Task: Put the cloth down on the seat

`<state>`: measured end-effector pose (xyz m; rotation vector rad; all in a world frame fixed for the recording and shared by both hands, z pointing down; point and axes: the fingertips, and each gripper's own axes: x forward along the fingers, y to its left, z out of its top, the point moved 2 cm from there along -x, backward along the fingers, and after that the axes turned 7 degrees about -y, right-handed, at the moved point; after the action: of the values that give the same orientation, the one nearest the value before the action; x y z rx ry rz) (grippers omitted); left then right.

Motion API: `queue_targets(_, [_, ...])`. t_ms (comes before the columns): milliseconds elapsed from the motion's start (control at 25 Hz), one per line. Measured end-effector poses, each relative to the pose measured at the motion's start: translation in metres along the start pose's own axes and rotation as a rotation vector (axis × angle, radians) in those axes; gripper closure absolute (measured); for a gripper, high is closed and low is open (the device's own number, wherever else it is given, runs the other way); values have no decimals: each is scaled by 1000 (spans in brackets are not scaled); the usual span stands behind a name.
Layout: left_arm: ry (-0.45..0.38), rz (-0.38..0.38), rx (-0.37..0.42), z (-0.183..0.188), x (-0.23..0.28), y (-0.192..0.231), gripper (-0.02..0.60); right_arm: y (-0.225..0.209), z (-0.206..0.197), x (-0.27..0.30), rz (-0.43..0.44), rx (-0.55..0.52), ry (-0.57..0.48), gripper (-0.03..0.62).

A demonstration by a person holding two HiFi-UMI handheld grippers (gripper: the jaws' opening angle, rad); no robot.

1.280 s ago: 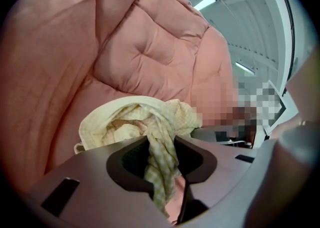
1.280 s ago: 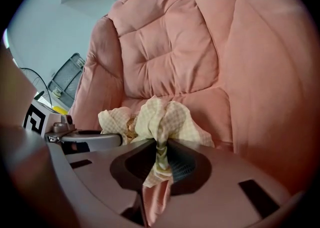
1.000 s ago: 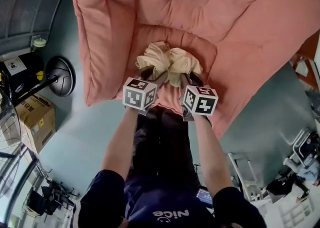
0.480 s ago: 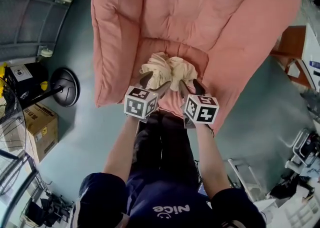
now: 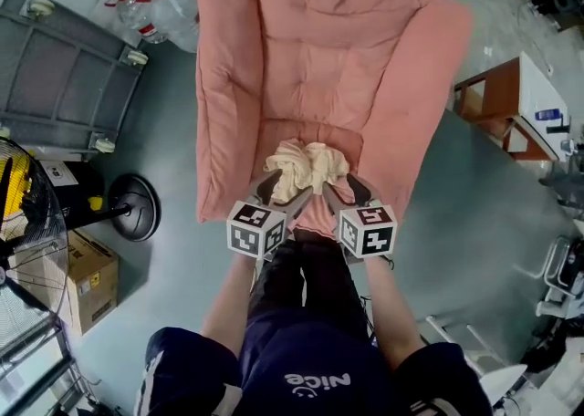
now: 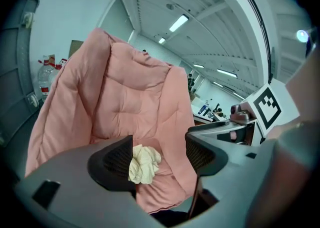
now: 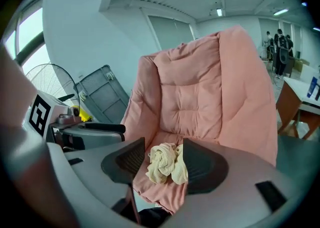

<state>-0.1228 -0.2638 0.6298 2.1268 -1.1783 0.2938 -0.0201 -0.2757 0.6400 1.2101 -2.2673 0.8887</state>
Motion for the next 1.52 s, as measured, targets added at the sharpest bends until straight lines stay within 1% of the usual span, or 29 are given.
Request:
queue_targets(160, [-52,-10,31,21,-37,-27,242,19,25,-43,-18,-35,-70,378])
queue_targets(360, [-133,-2,60,45,-84,-55,242,44,49,-92,-27,-118,-141,378])
queue_targets(560, [-180,-12,115,59,-122,-80,242,68,66,-133,-36,-147,-219,378])
queue_targets(680, [-229,-17,126,69,-145,-97,242,82,74,-159,-28,-153,-277,378])
queue_targets(840, [-280,-31,166,78,-171,-120,242,96,79,-191,-26,-200,-312,378])
queue_targets(1000, [-329,-27,202,85,-193,-126,242,103,84,-213,-47,-216,-367,378])
queue_targets(1160, [-380,-24,192,92,-215,-129,242,111,81,-228,-61,-212,-394,378])
queue_targets(1320, [-400,-28,213,94,-224,-133,242,114,81,-234,-69,-222,-414,378])
queue_targets(1520, [-409,-28,211,94,-224,-136,242,112,80,-240,-81,-217,-430,378])
